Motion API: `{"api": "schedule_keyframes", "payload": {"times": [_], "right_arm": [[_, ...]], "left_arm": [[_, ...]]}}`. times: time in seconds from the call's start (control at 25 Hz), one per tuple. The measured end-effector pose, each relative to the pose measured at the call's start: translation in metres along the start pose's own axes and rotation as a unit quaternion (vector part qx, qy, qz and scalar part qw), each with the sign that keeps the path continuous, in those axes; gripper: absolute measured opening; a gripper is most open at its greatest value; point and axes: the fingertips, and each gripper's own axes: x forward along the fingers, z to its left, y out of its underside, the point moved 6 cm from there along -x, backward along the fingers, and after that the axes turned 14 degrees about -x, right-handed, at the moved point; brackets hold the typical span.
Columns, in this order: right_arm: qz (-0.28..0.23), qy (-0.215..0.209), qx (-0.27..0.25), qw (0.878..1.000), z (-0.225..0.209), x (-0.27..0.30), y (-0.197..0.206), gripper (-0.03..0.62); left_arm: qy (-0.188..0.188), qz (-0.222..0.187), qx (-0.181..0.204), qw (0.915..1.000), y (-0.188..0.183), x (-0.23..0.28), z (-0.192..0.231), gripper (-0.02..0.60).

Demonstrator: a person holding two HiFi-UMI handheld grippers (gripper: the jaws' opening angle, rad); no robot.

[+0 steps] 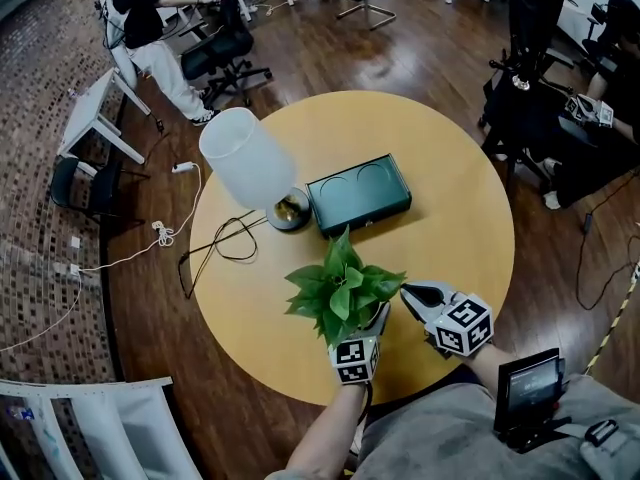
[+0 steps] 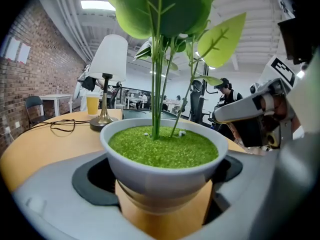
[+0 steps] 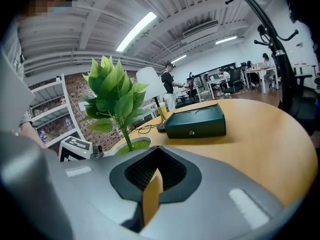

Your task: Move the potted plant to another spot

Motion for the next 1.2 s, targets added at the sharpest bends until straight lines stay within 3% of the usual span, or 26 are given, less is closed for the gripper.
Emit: {"api": "schedule_keyframes", "payload": {"times": [0.44, 0.96, 1.2], "right_arm": [[0.019, -0.005, 0.008, 1.0, -0.01, 0.0, 0.023, 0.0], [0.028, -0.006, 0.006, 1.0, -0.007, -0.005, 0.026, 0.0], [0.031, -0.005, 0.005, 1.0, -0.003, -0.005, 0.027, 0.0]], "left_arm": [[-0.002, 0.015, 0.025, 0.9996, 0.022, 0.005, -0.002, 0.525], [0.001, 0.008, 0.053, 0.9986, 0.033, -0.007, -0.005, 0.529], [0.003, 0.024, 0.068, 0.9974, 0.043, -0.008, -0.001, 0.522]]}}
